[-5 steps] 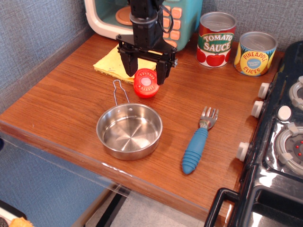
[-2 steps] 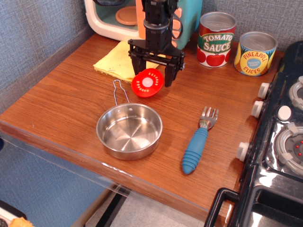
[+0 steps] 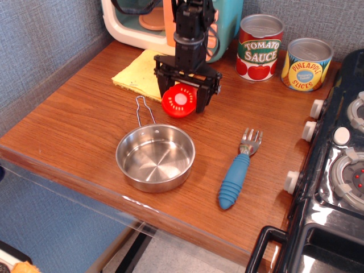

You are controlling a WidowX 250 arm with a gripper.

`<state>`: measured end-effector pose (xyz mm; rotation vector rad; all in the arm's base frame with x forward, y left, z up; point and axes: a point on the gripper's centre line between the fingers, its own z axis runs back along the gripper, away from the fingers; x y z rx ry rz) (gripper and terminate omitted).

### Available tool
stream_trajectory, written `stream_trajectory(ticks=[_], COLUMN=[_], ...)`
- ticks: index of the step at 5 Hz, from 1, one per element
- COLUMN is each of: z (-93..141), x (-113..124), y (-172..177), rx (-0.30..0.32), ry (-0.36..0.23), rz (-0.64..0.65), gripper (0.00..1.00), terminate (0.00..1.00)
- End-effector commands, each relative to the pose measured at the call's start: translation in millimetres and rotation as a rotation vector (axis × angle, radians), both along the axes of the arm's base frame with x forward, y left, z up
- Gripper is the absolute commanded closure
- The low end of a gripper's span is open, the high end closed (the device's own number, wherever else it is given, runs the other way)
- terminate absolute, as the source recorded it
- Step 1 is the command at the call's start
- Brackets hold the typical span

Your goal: Put the tomato into the pot.

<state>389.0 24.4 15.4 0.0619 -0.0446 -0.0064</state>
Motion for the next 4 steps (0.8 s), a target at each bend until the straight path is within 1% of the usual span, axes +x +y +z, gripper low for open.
stream_trajectory(ticks=[1, 2, 3, 4], z=[21.0, 23.1, 48.2, 86.5], x=[-2.9, -5.9, 0.9, 0.5], y=[0.3, 1.8, -3.7, -10.1], rx=[0.015, 0.001, -0.049, -0.107], ry=[-0.056, -0.063, -0.132, -0.243], rz=[-0.014, -0.006, -0.017, -0.042], gripper=[0.0, 1.0, 1.0, 1.0], terminate=[0.0, 0.0, 0.0, 0.0])
